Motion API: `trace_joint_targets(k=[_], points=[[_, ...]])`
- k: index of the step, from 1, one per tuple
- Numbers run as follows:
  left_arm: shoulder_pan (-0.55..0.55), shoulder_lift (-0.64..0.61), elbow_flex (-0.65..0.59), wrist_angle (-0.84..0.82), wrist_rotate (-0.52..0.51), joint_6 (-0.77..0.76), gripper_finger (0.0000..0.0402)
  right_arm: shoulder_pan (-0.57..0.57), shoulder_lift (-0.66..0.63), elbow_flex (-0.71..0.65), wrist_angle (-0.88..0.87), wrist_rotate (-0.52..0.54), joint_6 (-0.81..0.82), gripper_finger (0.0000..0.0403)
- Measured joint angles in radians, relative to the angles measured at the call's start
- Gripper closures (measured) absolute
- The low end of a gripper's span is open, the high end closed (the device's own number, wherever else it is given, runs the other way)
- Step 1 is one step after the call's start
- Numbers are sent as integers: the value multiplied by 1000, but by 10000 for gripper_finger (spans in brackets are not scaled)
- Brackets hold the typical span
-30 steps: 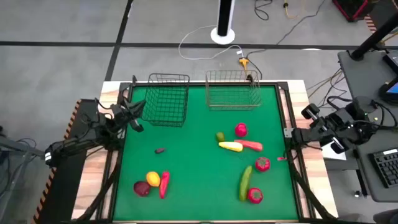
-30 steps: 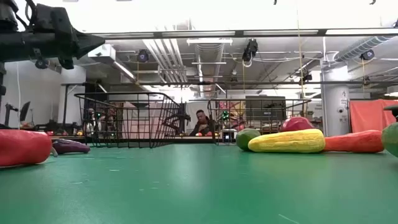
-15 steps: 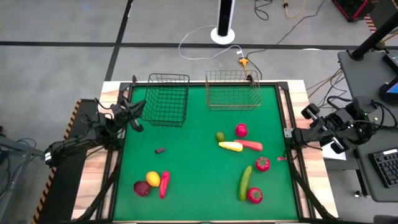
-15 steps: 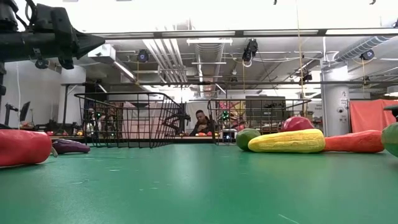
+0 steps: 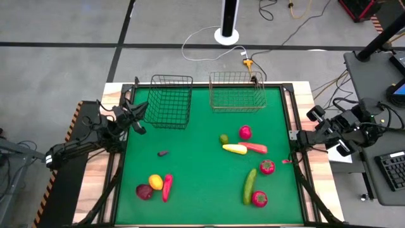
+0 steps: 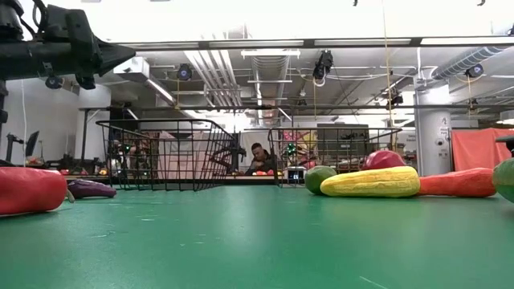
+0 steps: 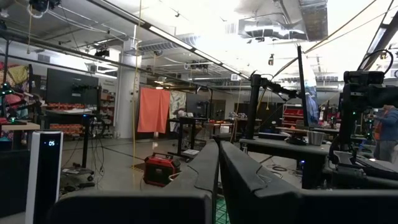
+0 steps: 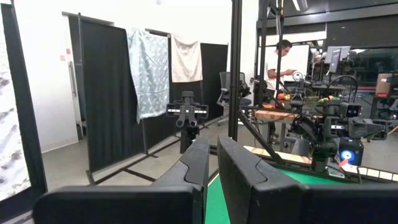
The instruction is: Sort produce into baskets
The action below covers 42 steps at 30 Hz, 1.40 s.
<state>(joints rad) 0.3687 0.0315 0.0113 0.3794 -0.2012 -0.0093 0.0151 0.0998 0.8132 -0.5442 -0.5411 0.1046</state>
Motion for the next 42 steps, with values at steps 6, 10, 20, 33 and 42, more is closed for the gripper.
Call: trace_joint_targets(k=[6, 10, 20, 33, 42], points=[[0, 0, 0, 0, 0, 0, 401, 0, 0, 0, 0, 0, 0, 376], [0, 0, 0, 0, 0, 0, 401, 0, 0, 0, 0, 0, 0, 376], [0, 0, 0, 0, 0, 0, 401, 0, 0, 0, 0, 0, 0, 376], [0, 0, 0, 0, 0, 0, 401, 0, 0, 0, 0, 0, 0, 376], [0, 0, 0, 0, 0, 0, 401, 0, -23, -61, 0, -52, -4, 376]])
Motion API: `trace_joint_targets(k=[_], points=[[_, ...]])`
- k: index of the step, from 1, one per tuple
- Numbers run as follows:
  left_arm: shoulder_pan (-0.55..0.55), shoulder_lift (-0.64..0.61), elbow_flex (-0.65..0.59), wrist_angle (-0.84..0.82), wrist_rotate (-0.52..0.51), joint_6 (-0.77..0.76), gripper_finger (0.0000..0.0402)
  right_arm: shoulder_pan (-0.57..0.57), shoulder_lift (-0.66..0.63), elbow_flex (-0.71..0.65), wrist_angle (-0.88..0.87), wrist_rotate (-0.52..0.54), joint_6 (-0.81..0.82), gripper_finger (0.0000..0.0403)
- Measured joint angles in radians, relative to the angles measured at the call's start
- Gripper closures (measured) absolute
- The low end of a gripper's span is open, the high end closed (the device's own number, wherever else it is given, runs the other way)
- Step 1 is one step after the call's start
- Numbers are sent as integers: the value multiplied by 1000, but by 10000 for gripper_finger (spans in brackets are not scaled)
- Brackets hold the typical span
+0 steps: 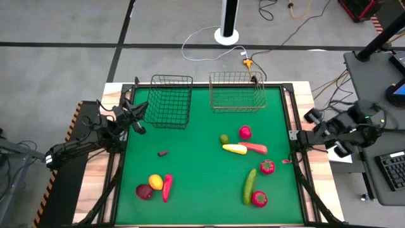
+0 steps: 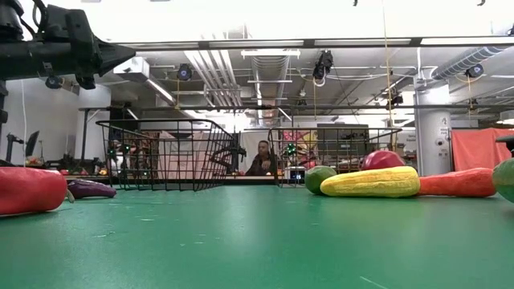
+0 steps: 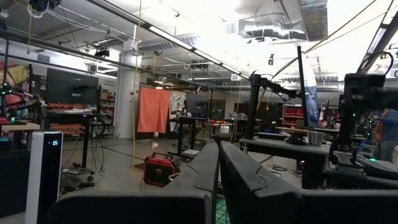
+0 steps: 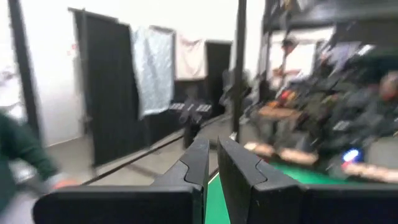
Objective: Sort produce into baskets
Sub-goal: Put the corn into the gold wire basket
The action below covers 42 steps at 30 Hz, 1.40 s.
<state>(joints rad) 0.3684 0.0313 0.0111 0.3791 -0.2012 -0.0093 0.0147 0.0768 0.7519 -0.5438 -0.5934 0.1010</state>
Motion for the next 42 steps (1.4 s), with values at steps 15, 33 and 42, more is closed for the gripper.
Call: trace_joint_targets(k=[15, 33, 42], points=[[0, 2, 0, -2, 1, 0, 401, 0, -15, -536, 794, -32, 76, 376], [0, 2, 0, -5, 1, 0, 401, 0, -3, -739, 937, 124, 36, 376], [-18, 25, 15, 184, 237, -453, 402, 0, 33, -705, 1010, 158, 108, 376]])
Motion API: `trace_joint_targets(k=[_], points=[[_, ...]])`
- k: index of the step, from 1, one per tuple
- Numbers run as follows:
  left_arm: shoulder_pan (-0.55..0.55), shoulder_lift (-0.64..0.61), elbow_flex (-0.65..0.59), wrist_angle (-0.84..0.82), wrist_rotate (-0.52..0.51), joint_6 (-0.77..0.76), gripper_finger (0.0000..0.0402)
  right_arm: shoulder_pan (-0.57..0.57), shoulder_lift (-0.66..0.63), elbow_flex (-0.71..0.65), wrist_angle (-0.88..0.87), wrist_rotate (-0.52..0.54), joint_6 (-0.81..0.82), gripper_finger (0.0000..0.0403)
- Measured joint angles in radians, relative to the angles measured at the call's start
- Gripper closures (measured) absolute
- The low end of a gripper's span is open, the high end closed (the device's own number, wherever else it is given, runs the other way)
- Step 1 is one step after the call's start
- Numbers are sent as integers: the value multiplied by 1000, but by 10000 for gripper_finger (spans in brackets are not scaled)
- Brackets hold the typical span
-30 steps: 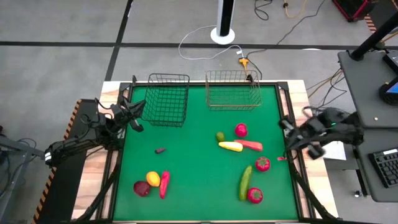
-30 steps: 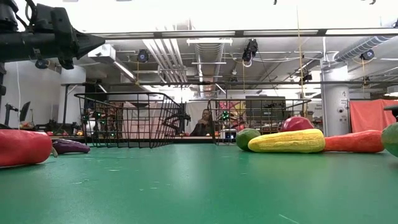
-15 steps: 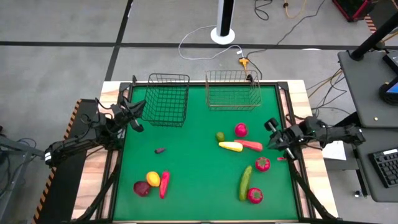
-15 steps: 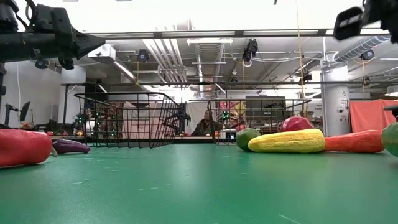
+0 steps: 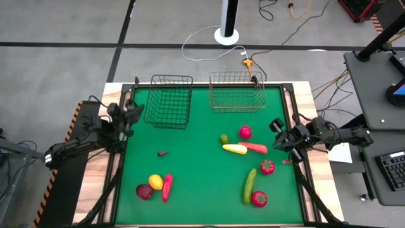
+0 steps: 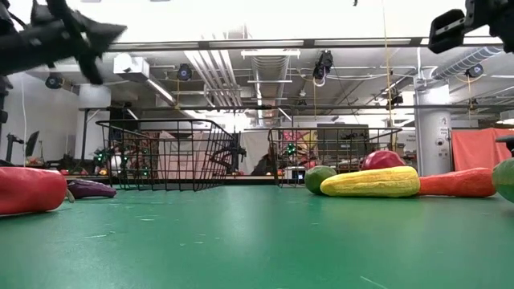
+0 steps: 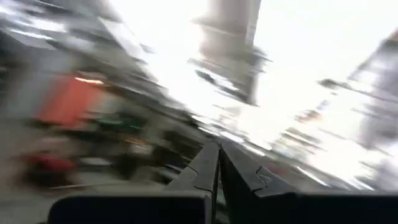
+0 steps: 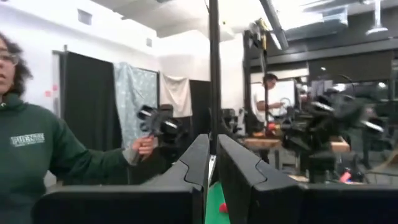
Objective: Sort produce into baskets
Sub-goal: Put the corn into the gold wire basket
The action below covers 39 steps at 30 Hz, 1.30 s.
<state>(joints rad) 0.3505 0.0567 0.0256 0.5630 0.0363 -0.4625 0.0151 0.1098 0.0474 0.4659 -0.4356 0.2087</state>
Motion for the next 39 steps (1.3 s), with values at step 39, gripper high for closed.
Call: trace_joint_targets(k=[39], points=[[-337, 573, 416, -519, 7, -71, 401, 0, 696, 522, -703, 72, 289, 376]])
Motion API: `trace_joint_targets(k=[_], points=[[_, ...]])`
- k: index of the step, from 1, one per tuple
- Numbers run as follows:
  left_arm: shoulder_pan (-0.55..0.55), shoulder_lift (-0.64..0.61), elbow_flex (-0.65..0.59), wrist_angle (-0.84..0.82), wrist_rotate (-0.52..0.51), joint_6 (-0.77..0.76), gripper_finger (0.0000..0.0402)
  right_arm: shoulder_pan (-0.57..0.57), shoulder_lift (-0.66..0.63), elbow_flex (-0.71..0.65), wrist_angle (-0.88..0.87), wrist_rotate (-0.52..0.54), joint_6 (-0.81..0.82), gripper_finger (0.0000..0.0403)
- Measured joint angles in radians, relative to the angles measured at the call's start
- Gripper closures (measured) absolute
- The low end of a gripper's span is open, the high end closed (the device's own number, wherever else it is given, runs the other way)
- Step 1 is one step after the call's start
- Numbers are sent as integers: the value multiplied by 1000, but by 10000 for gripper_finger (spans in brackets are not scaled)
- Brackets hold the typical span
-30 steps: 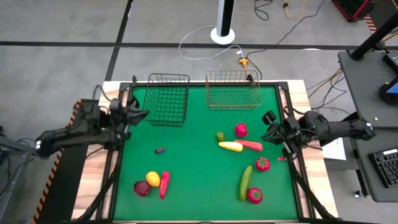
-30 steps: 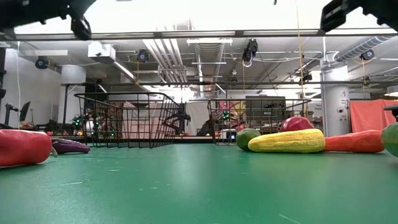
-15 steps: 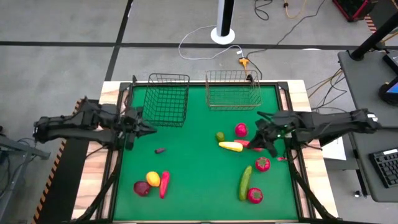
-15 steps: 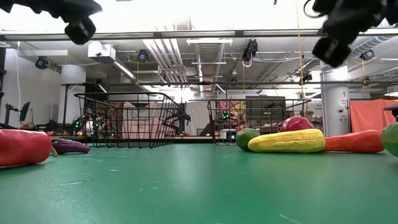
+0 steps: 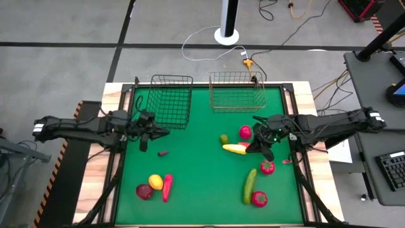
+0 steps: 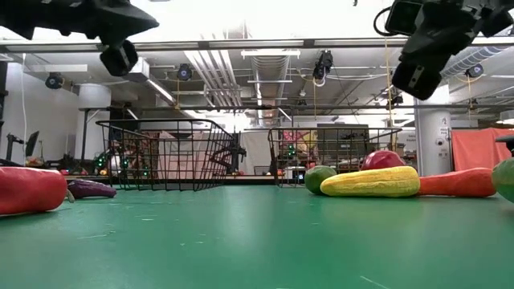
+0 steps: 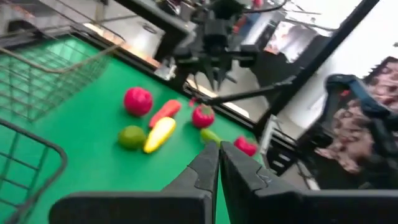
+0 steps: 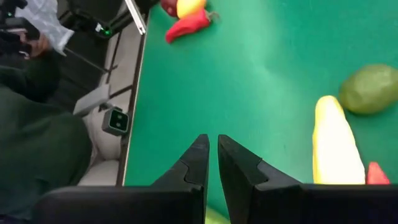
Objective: Sort produce into baskets
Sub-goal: Put the corn into the gold wire basket
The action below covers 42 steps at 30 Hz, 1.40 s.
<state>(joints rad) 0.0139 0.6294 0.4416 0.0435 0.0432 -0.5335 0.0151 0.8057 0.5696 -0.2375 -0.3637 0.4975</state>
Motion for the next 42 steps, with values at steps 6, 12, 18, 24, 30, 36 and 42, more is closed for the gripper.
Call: trace_joint_targets(k=[6, 12, 18, 24, 30, 36, 42], points=[[1, 79, 37, 10, -27, -23, 401, 0, 59, 8, 41, -1, 0, 376], [1, 168, 95, 12, -27, 20, 401, 0, 122, 12, 54, 36, -19, 376], [1, 279, 175, 28, -35, 50, 401, 14, 199, 12, 59, 51, -71, 376], [-1, 398, 293, 10, -39, 172, 401, 79, 300, 88, 36, 153, -232, 376], [-34, 466, 355, 25, -93, 251, 401, 169, 411, 263, -237, 432, -271, 376], [-82, 473, 325, 43, -224, 278, 401, 216, 505, 353, -369, 480, -221, 376], [-83, 482, 337, 43, -240, 264, 401, 219, 534, 365, -368, 480, -219, 376]])
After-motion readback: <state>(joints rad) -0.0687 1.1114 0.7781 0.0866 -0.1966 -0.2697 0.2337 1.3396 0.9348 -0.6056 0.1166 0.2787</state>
